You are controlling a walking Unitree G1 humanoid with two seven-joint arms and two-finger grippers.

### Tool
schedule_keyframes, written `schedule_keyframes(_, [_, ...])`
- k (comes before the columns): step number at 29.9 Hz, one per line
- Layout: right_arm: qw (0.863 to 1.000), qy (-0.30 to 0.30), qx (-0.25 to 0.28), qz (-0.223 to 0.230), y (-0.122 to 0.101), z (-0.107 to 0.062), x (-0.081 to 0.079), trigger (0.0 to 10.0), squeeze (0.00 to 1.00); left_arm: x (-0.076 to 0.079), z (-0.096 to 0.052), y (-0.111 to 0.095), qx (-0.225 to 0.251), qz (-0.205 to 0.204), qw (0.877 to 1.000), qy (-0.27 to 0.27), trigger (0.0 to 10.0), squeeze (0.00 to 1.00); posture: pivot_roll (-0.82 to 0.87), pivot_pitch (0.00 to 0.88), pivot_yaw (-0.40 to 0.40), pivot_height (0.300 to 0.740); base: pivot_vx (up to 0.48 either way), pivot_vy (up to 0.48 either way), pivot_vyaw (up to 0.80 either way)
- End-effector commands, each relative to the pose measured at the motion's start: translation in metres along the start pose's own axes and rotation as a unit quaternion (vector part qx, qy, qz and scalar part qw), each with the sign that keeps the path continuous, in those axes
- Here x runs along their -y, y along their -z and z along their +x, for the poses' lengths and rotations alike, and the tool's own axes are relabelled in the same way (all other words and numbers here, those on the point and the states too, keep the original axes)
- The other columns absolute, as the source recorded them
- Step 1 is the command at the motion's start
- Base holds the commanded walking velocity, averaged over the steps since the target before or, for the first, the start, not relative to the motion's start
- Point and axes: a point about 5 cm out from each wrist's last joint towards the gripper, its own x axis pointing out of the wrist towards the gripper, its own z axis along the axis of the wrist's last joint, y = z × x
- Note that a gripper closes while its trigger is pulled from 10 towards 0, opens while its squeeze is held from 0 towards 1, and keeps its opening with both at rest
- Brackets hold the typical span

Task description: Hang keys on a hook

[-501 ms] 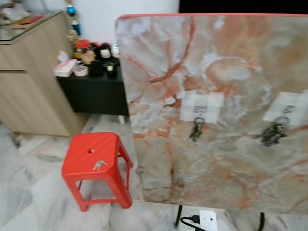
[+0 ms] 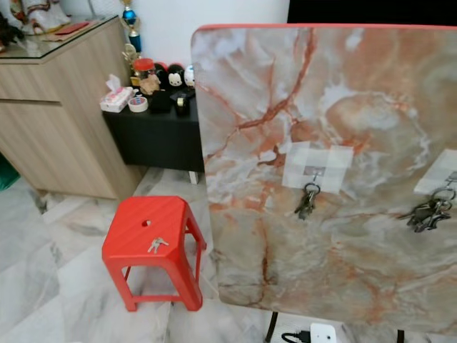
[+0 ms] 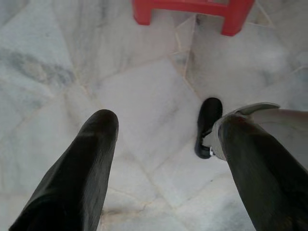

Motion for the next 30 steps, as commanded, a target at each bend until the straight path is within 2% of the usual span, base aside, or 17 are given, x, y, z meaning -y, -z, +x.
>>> schedule_keyframes(1, [1.0, -0.001, -0.002, 0.003, -0.0007, 0.0004, -0.0034, 10.0, 0.0, -0.001, -0.0012, 0.0046, -0.01, 0.001, 1.0, -0.001, 10.0, 0.0, 0.08, 0.0, -0.022, 0.74, 0.0, 0.0, 0.0])
schedule_keyframes(11, [1.0, -0.006, -0.001, -0.014, -0.0024, 0.0008, -0.012, 10.0, 0.0, 0.0005, -0.0018, 0.0071, -0.013, -0.006, 1.0, 0.001, 10.0, 0.0, 0.08, 0.0, -0.012, 0.74, 0.0, 0.429, 0.0])
schedule_keyframes(20, [1.0, -0.002, -0.009, -0.015, 0.0034, -0.0002, -0.0062, 10.0, 0.0, 0.0004, -0.0022, 0.0085, -0.015, -0.009, 1.0, 0.001, 10.0, 0.0, 0.07, 0.0, -0.009, 0.74, 0.0, 0.48, 0.0])
schedule_keyframes(30, [1.0, -0.002, -0.005, -0.013, -0.0007, 0.0005, -0.0038, 10.0, 0.0, -0.0007, -0.0011, 0.0046, -0.01, -0.011, 1.0, -0.003, 10.0, 0.0, 0.08, 0.0, -0.011, 0.74, 0.0, 0.48, 0.0])
